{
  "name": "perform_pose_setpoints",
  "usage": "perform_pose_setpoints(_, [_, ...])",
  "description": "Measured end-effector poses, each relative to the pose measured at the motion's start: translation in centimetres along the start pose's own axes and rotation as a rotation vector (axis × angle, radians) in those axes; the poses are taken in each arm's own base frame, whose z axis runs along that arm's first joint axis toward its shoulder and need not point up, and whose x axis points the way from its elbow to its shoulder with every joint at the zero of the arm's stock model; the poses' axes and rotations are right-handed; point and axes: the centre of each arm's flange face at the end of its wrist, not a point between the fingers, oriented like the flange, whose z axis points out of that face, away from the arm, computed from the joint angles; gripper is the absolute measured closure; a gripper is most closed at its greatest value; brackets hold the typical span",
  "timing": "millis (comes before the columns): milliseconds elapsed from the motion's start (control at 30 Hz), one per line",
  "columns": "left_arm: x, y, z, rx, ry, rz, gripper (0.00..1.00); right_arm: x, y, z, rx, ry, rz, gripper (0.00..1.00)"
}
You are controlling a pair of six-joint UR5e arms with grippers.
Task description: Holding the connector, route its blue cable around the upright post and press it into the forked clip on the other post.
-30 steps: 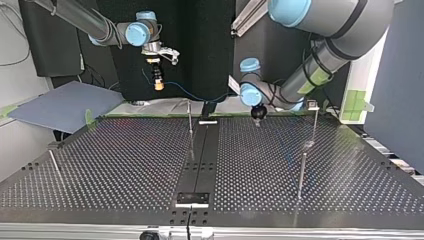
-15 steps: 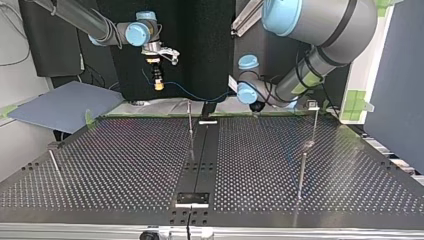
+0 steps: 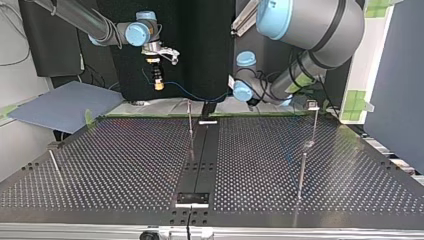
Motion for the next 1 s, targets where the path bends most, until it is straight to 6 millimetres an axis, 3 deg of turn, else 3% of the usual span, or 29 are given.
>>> perform_pose_setpoints(1000, [-2.8, -7.4, -4.5, 0.262, -0.176, -0.193, 0.00, 1.2, -0.4, 0.0, 0.025, 0.025, 0.000, 1.00])
